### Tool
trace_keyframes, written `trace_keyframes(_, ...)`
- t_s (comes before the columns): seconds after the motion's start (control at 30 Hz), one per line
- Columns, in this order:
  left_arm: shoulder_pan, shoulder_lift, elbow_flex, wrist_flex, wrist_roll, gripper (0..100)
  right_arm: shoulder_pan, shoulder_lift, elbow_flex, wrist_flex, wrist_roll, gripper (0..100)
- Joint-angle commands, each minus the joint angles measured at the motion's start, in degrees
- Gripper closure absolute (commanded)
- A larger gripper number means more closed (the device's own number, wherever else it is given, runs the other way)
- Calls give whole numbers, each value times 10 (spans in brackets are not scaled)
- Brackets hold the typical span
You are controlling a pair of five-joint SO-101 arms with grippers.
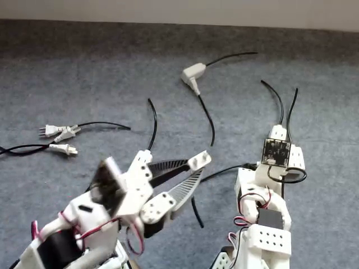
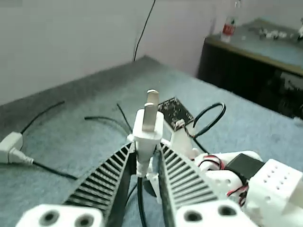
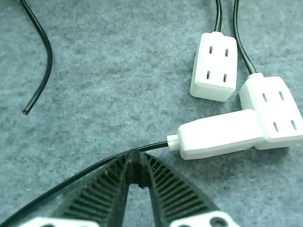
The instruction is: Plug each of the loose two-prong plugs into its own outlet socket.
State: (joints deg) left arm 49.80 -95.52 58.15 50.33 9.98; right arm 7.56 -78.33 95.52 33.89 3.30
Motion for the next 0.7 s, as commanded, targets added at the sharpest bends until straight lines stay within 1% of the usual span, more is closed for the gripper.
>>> trace_keyframes(0.0, 4, -109, 68, -60, 7, 995, 5, 7, -29, 0, 8, 991)
trace_keyframes(0.13, 5, -60, 88, -83, 14, 995, 7, 7, -96, 1, 8, 991)
trace_keyframes(0.23, 4, -58, 101, -83, 55, 995, 4, 9, -176, 8, 8, 991)
trace_keyframes(0.33, 4, -80, 119, -83, 62, 995, -5, 10, -301, 61, 9, 991)
trace_keyframes(0.5, -2, -89, 150, -120, 62, 995, -73, 11, -534, 175, 15, 991)
trace_keyframes(0.6, -13, -88, 155, -127, 62, 995, -132, 12, -640, 238, 60, 991)
trace_keyframes(0.67, -23, -88, 155, -127, 62, 995, -175, 16, -684, 277, 71, 991)
